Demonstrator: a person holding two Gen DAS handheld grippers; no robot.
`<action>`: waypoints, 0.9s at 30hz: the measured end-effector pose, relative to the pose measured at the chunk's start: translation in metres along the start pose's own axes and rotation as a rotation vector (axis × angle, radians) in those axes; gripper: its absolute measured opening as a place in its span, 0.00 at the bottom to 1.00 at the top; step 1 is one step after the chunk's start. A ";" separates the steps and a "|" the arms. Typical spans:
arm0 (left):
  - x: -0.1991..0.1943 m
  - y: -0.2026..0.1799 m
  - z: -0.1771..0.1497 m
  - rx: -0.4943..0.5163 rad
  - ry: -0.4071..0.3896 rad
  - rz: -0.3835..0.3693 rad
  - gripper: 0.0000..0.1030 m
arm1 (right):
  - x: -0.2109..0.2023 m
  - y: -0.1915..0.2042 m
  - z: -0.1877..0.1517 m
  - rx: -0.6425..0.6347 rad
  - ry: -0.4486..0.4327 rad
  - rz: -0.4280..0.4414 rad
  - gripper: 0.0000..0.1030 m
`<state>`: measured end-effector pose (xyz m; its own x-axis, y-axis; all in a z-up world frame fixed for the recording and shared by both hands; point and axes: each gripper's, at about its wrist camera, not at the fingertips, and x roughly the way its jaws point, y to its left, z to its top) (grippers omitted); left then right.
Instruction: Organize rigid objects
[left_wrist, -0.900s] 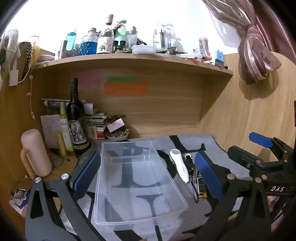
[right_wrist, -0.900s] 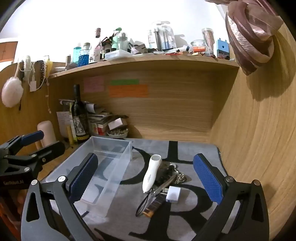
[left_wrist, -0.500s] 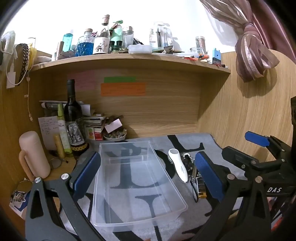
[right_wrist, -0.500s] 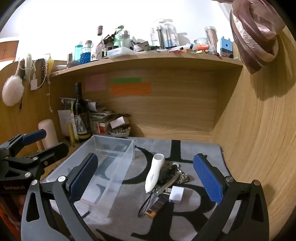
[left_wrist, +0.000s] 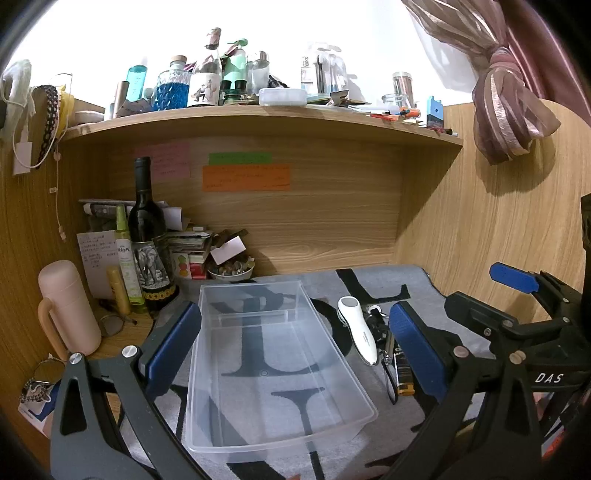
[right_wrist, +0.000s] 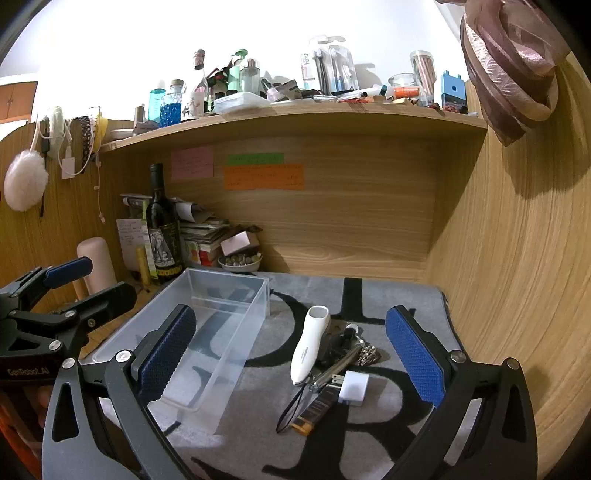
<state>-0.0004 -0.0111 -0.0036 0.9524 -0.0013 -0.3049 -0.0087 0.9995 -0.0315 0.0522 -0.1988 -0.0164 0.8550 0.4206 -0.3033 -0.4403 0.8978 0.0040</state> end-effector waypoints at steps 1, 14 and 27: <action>0.000 0.001 0.000 0.001 0.000 0.001 1.00 | 0.000 0.000 0.000 0.000 0.001 0.001 1.00; 0.001 0.001 0.001 -0.001 0.003 0.001 1.00 | 0.000 -0.002 0.000 0.001 0.001 0.001 1.00; 0.001 0.000 0.000 0.001 0.003 0.000 1.00 | 0.001 -0.001 0.000 0.003 0.002 0.002 1.00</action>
<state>0.0010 -0.0109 -0.0040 0.9515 -0.0015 -0.3076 -0.0085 0.9995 -0.0310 0.0535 -0.1997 -0.0162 0.8536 0.4223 -0.3049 -0.4414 0.8973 0.0071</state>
